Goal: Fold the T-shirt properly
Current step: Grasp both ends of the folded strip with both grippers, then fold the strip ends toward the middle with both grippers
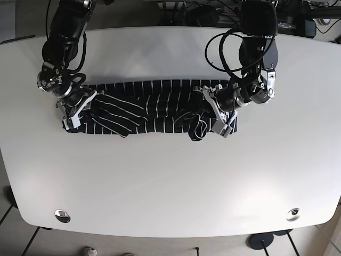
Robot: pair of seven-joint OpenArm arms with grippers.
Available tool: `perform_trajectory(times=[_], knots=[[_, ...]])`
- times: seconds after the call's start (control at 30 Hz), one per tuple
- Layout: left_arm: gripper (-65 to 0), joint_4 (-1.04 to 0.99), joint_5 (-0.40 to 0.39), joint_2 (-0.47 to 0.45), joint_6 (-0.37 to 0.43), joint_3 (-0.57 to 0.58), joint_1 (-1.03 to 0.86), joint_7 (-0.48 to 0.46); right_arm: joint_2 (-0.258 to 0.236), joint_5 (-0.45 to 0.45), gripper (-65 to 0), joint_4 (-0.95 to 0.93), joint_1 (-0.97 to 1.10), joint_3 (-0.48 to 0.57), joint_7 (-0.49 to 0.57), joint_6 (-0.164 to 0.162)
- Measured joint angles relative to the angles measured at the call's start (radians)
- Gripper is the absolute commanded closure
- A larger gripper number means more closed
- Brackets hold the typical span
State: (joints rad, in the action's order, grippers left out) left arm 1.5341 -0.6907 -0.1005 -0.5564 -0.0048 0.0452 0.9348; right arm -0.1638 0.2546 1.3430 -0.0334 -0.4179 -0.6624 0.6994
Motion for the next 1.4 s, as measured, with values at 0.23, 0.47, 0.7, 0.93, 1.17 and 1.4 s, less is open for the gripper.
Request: perform_trajectory(times=[0.23, 0.47, 0.7, 0.93, 1.17, 1.4], knots=[[-35.6, 0.123, 0.131, -0.014, 0.269, 0.245, 0.051, -0.002, 0.004, 0.000, -9.5, 0.000, 0.000, 0.000, -0.001, 0.000], [-35.1, 0.297, 0.422, -0.028, 0.264, 0.511, 0.076, 0.000, 0.023, -0.003, -9.5, 0.004, 0.000, -0.001, 0.004, -0.003], [-35.1, 0.343, 0.279, -0.021, 0.268, -0.009, -0.006, 0.002, 0.031, -0.018, -10.3, 0.140, 0.008, -0.007, -0.085, -0.003], [-12.4, 0.059, 0.040, -0.056, 0.058, -0.235, -0.019, -0.001, 0.022, 0.319, -52.8, 0.273, -0.063, -0.212, -0.387, -0.003], [-10.7, -0.171, 0.185, -0.089, -0.126, -0.195, -0.013, -0.165, -0.040, 0.387, -63.4, 0.027, -0.138, -0.473, -0.483, -0.004], [-10.7, -0.209, 0.192, -0.117, -0.147, -0.182, -0.007, -0.207, -0.066, 0.427, -63.6, -0.237, -0.119, -0.486, -0.360, 0.004]])
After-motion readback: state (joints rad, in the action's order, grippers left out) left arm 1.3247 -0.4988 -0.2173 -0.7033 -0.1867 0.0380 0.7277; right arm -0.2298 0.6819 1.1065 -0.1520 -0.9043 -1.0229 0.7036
